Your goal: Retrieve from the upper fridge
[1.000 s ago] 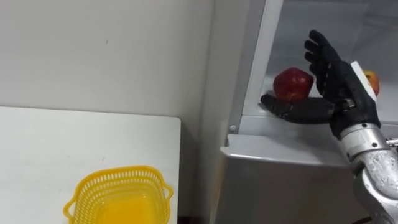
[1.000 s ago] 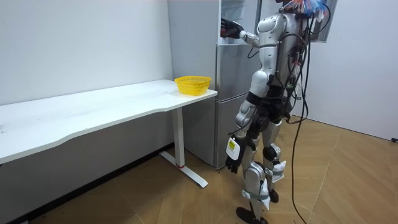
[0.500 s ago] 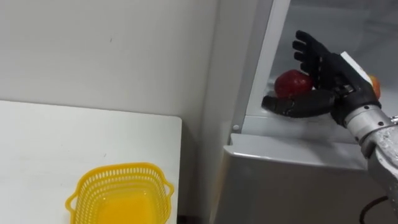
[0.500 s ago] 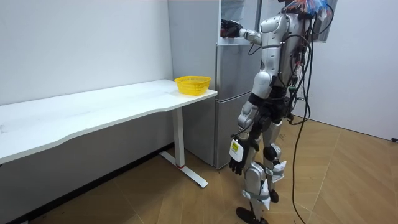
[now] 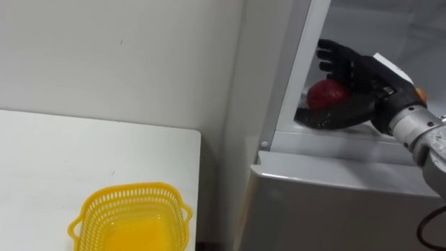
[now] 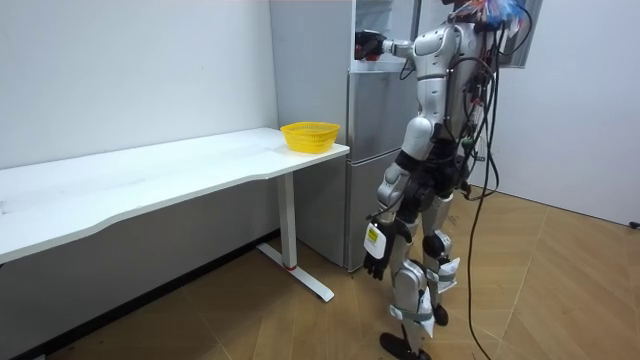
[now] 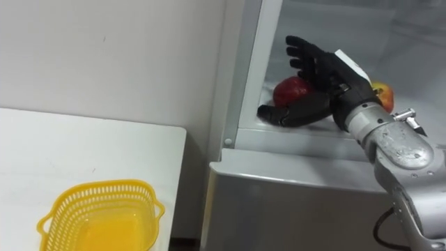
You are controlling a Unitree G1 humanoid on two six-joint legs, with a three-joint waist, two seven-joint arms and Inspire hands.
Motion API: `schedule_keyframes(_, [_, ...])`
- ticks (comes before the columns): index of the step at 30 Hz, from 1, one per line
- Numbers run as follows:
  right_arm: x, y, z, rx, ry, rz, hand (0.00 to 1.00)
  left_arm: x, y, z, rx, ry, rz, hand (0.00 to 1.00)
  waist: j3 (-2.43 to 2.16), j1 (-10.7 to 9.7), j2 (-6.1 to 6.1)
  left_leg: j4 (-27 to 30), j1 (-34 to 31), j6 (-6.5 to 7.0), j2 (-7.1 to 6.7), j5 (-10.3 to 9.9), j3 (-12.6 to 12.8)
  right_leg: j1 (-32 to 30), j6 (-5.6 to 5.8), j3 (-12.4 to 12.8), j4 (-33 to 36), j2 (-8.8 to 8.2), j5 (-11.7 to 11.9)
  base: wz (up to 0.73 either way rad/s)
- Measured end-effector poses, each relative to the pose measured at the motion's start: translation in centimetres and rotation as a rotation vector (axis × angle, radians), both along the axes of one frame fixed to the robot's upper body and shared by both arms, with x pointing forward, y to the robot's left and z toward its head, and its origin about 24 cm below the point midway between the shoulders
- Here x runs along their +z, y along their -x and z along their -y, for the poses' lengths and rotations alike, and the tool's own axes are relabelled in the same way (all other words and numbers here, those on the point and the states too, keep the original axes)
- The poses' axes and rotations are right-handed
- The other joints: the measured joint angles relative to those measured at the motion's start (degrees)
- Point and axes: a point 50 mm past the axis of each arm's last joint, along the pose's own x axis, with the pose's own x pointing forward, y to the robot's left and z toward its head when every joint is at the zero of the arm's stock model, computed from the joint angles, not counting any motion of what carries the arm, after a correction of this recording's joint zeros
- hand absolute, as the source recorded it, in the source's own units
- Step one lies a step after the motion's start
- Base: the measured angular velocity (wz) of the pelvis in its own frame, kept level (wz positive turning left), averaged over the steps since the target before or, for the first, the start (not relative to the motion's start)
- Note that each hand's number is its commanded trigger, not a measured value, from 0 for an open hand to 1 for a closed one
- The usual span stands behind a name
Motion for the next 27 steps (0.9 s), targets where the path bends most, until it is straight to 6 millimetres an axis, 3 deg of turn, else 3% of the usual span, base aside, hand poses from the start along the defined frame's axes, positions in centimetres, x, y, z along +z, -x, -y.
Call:
schedule_keyframes(19, [0.24,-0.19,-0.04,-0.005,0.003,-0.023,1.0,0.03,-0.04,-0.14,0.045,0.002,-0.002,0.0,-0.08,0.5,-0.11,0.0,0.0,-0.01,0.04,0.0,0.4,-0.7,-0.01,0.2,0.0,0.02,0.0,0.0])
schedule_keyframes(27, [0.3,-0.19,0.01,-0.006,-0.028,-0.019,1.0,-0.13,0.27,-0.18,0.088,-0.002,-0.01,0.0,0.46,1.1,0.34,-0.1,0.0,-0.01,0.03,0.0,0.5,-0.4,-0.02,0.1,0.0,0.0,0.0,-0.01])
